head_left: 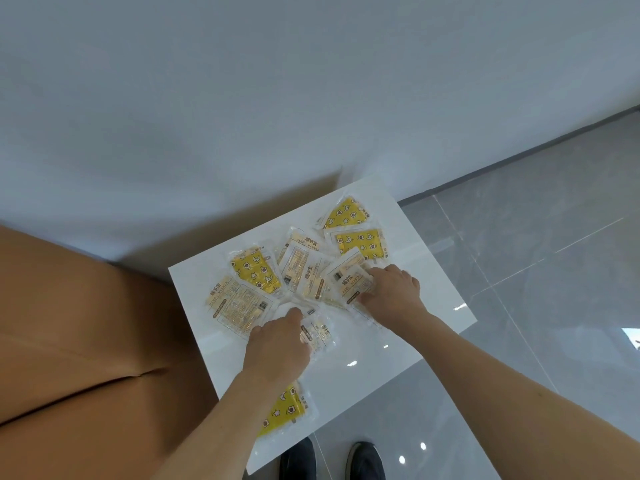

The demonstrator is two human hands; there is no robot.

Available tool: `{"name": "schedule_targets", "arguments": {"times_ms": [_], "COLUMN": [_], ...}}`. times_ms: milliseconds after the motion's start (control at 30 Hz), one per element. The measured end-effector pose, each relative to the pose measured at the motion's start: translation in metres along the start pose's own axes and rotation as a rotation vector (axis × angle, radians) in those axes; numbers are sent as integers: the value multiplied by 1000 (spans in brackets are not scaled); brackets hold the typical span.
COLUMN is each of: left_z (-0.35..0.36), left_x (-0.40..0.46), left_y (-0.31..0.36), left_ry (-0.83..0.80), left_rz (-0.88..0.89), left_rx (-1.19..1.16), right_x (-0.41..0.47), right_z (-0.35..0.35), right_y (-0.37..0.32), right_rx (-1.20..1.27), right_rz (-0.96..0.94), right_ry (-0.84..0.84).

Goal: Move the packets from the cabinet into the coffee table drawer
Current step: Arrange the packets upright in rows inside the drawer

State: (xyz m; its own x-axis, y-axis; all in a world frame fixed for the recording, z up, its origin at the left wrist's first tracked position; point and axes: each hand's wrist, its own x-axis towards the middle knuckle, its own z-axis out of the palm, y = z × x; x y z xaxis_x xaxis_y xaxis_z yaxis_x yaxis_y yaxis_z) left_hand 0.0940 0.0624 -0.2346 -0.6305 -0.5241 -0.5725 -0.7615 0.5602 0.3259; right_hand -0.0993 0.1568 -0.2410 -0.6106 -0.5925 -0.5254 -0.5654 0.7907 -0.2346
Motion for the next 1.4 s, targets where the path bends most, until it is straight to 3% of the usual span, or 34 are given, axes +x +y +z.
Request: {"name": "schedule_targets", "arguments": {"times_ms": [233, 433, 633, 800, 933, 1100, 1400], "left_z": [-60, -184, -299, -345, -363, -360, -278], "left_x": [-19, -87, -210, -273, -302, -339, -426], "left_y": [1, 53, 111, 160, 204, 244, 363], "left_ry": [42, 220, 413, 379, 356, 365, 219], "left_rz": [-34, -56, 35, 167, 256, 339, 430], "left_rx": [-279, -698, -970, -1156, -1090, -1042, -1035], "right_x": [-43, -139, -277, -357, -399, -446, -572], "right_z": [-60, -183, -312, -367, -392, -405, -391], "right_y": [1, -24, -37, -32, -26, -1, 131], "right_rx": [559, 1080, 1293, 1518, 1580, 1682, 1701], "right_rz": [-10, -69, -246, -251, -226, -174, -153], "right_ry": [-43, 38, 73, 147, 294, 350, 514]}}
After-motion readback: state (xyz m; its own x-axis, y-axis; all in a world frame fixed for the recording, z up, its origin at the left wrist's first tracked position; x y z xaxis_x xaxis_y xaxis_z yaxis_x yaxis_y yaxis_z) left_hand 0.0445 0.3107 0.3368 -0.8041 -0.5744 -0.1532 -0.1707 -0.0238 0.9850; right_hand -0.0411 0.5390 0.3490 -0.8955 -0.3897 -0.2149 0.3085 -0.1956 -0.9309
